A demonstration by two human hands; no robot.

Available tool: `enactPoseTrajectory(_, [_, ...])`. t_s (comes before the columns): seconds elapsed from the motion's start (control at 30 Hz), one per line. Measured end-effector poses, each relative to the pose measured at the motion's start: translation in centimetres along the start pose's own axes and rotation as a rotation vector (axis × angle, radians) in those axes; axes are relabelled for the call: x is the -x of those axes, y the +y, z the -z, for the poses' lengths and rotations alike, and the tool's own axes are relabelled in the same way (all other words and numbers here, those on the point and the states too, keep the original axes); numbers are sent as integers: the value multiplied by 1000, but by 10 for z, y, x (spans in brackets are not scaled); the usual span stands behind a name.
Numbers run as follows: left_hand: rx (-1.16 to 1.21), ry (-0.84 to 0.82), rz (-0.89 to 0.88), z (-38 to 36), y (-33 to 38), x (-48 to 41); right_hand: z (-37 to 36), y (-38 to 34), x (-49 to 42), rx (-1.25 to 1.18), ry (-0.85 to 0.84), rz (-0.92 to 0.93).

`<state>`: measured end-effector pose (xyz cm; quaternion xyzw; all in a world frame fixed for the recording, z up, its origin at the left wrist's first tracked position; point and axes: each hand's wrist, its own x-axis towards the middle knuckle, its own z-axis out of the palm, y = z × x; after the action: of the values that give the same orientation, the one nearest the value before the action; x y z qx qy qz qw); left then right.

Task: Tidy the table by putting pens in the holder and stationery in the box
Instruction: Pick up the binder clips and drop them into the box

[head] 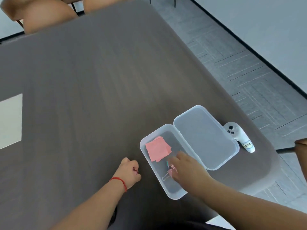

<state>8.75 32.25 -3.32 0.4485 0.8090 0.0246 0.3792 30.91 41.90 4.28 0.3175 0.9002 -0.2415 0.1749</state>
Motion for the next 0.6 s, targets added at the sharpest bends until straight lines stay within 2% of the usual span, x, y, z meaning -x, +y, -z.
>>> enactPoseTrajectory(0.07, [159, 57, 45, 7, 3, 1, -1, 15, 6, -62, -8, -95])
enactPoseTrajectory(0.13, [378, 61, 87, 19, 12, 4, 1, 23, 14, -143, 45, -91])
enactPoseTrajectory(0.23, [793, -48, 119, 45, 34, 15, 4, 40, 27, -244, 176, -86])
enactPoseTrajectory(0.3, [926, -147, 17, 60, 56, 27, 3, 55, 33, -340, 284, -138])
enactPoseTrajectory(0.37, [907, -207, -125, 65, 83, 35, -1, 68, 38, -404, 352, -186])
enactPoseTrajectory(0.47, [546, -154, -254, 42, 119, 32, -4, 84, 44, -413, 352, -221])
enactPoseTrajectory(0.53, [412, -149, -224, 17, 133, 22, -3, 89, 47, -413, 337, -229])
enactPoseTrajectory(0.6, [438, -209, -93, -6, 137, 9, -3, 92, 50, -430, 306, -220])
